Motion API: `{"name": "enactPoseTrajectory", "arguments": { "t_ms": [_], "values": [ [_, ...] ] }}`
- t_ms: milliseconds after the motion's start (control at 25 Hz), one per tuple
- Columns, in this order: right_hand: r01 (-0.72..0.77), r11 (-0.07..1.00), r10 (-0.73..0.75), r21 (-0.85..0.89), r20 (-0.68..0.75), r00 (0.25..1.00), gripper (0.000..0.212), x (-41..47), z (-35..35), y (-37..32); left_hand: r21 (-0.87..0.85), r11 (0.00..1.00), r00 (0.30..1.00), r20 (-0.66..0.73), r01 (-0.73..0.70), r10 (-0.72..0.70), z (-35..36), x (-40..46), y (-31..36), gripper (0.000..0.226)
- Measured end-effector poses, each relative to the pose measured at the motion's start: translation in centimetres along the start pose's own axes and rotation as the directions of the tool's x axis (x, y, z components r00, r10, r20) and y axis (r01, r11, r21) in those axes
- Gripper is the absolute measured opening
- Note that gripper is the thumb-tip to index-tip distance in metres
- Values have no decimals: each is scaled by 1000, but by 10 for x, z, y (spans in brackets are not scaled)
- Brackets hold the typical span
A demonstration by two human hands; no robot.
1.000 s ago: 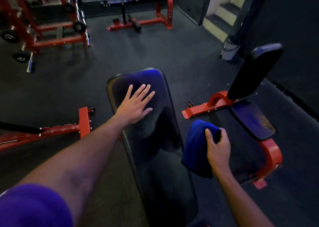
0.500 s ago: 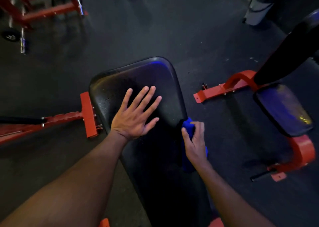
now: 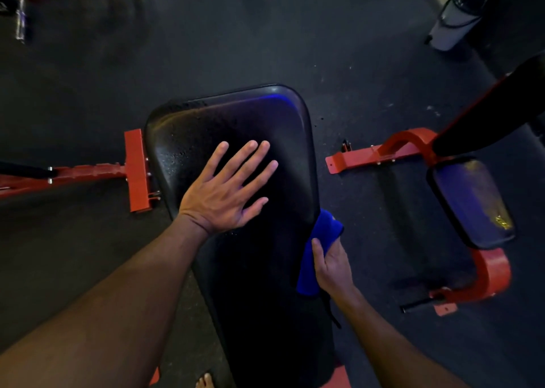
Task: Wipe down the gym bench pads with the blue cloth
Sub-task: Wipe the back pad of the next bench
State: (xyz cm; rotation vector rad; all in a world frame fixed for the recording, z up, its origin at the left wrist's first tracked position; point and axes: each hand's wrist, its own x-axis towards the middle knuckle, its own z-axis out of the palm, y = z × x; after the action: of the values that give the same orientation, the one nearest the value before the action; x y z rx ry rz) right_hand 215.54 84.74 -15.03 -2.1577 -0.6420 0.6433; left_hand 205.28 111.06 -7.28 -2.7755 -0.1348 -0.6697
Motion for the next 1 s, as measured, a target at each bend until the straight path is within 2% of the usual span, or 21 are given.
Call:
{"name": "enactPoseTrajectory", "arguments": {
  "t_ms": [240, 400, 560, 640, 760, 880, 1000],
  "values": [
    [216, 971, -206, 103, -102, 973, 53, 96, -30, -93, 17, 1000, 1000, 14, -2, 2, -2, 1, 2, 66],
    [377, 922, -374, 87, -49, 926, 57, 157, -52, -140, 49, 999, 1000, 26, -9, 8, -3, 2, 3, 67],
    [538, 843, -538, 19, 15, 843, 49, 191, -68, -175, 52, 999, 999, 49, -9, 7, -3, 2, 4, 67],
    [539, 839, -539, 81, -21, 842, 43, 180, -63, -160, 51, 999, 999, 51, -7, 5, -2, 2, 2, 67],
    [443, 886, -437, 137, -72, 896, 45, 120, -42, -101, 65, 998, 999, 36, 0, -2, -2, 1, 4, 67],
    [306, 936, -309, 176, -7, 951, 54, 51, -23, -36, 64, 998, 1000, 30, -6, 4, -2, 2, 3, 67],
    [293, 943, -298, 156, 10, 955, 55, 24, -13, -8, 57, 998, 1000, 28, -7, 6, -2, 1, 3, 67]
  ]
}}
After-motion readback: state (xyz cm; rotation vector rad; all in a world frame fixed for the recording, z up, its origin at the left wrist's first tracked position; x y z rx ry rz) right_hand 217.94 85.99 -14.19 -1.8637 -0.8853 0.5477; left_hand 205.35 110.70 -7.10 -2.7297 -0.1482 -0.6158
